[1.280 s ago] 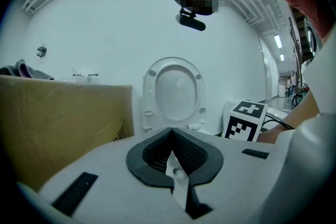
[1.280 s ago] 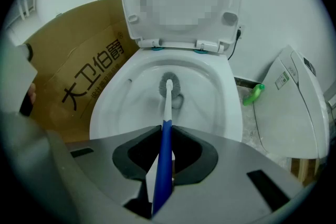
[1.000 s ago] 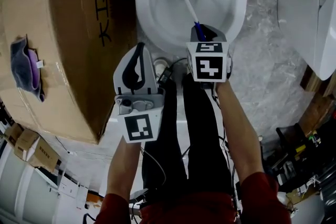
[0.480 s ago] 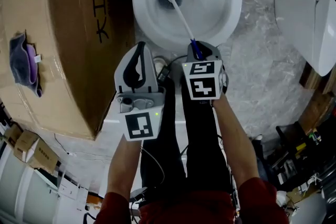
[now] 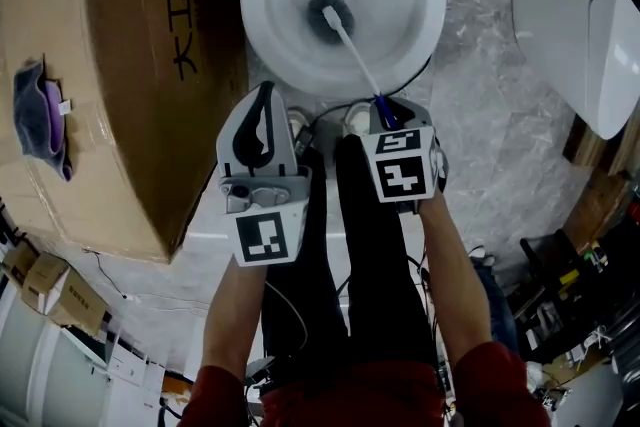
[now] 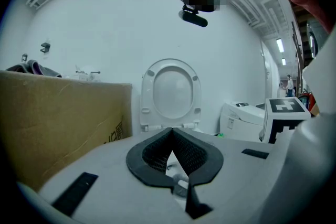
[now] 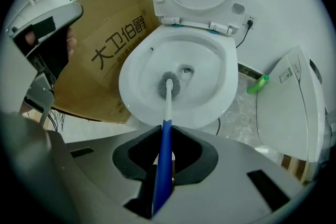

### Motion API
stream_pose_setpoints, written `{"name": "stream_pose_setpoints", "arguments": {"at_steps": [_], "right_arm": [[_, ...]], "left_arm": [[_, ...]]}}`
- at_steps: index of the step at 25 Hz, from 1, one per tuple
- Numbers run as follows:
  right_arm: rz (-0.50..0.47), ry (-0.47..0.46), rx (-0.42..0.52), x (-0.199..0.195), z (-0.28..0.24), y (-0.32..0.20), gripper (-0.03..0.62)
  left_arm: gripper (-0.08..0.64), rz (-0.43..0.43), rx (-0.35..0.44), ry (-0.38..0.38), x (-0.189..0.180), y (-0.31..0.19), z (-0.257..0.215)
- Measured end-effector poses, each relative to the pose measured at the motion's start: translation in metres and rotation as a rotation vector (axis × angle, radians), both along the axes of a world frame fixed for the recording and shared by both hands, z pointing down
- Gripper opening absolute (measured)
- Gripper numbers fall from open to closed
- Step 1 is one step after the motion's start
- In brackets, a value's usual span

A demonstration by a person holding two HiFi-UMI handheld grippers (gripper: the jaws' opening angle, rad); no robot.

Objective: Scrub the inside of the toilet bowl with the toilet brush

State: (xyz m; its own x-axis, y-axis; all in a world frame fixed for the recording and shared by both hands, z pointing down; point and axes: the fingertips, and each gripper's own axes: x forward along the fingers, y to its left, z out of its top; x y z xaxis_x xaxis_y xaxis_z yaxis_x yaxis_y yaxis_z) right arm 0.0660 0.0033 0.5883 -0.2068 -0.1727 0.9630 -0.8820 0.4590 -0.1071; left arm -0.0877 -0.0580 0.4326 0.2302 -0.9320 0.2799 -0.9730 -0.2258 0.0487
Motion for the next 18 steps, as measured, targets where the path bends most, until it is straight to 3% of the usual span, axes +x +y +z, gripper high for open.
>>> {"name": "stream_pose_setpoints", "arguments": {"at_steps": [6,18], "right_arm": [[0.0,0.073,0.008,0.029,-0.003,-0.013,0.061],[0.054,0.106,0.054,0.059,-0.002,-0.052,0.061]], "left_arm": [[0.012,-0.003,0.004,0.005,0.004,-0.001,-0.005],[0.012,-0.003,-0.001,0.002,0.007,-0.001,-0.002]]}}
